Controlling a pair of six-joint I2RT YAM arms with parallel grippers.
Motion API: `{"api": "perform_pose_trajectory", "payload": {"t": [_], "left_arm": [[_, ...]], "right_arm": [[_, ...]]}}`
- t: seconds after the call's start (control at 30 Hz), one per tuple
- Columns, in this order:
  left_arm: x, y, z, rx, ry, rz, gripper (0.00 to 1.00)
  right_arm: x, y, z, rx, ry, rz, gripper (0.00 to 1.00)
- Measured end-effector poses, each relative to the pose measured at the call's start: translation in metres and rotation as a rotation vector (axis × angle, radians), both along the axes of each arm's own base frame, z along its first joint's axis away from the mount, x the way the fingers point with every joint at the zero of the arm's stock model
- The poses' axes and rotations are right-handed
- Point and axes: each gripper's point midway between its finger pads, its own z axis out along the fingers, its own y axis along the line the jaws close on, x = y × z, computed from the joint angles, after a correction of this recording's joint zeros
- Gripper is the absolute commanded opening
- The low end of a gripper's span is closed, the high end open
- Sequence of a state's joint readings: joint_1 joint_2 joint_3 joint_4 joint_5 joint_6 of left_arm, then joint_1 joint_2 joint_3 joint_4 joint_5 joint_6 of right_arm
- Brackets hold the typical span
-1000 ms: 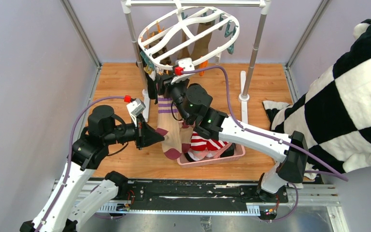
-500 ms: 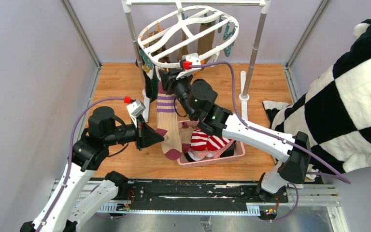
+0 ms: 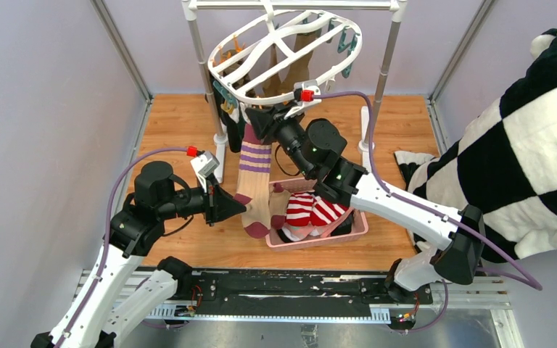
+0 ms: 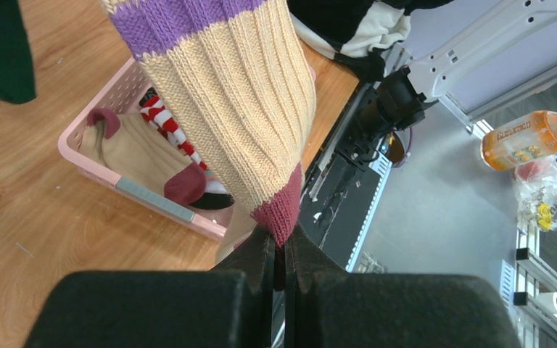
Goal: Remove the socks clipped to the hanger
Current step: Remove the sock from the hanger.
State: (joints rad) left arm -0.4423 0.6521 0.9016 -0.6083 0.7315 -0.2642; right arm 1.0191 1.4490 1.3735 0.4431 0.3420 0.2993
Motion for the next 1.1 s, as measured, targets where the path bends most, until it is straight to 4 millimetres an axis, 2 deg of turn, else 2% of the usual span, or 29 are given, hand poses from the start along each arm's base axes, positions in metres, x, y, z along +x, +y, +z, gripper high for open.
{"api": "perform_pose_trajectory", "payload": {"t": [0.07, 0.1, 0.27, 0.4, 0.7, 1.1], "left_arm": [[0.000, 0.000, 0.000, 0.001, -0.003, 0.000, 0.00], [0.000, 0.000, -0.001, 0.002, -0.002, 0.001, 0.00], [0.000, 0.001, -0.009, 0.011, 0.009, 0.003, 0.00], [0.000, 0.001, -0.009, 0.012, 0.010, 0.004, 0.00], [0.000, 0.000, -0.009, 0.012, 0.011, -0.001, 0.00], [0.000, -0.001, -0.011, 0.018, 0.015, -0.002, 0.00]], "right_arm": [[-0.003, 0.000, -0.001, 0.014, 0.011, 0.029, 0.06], [-0.004, 0.000, -0.001, 0.022, 0.016, 0.041, 0.11], [-0.008, -0.005, 0.001, 0.061, 0.041, 0.069, 0.56], [-0.010, -0.013, 0.001, 0.067, 0.071, 0.056, 0.67], [-0.006, -0.024, -0.006, 0.050, 0.106, -0.013, 0.67], [-0.015, -0.010, -0.014, 0.000, 0.048, -0.056, 0.67]]}}
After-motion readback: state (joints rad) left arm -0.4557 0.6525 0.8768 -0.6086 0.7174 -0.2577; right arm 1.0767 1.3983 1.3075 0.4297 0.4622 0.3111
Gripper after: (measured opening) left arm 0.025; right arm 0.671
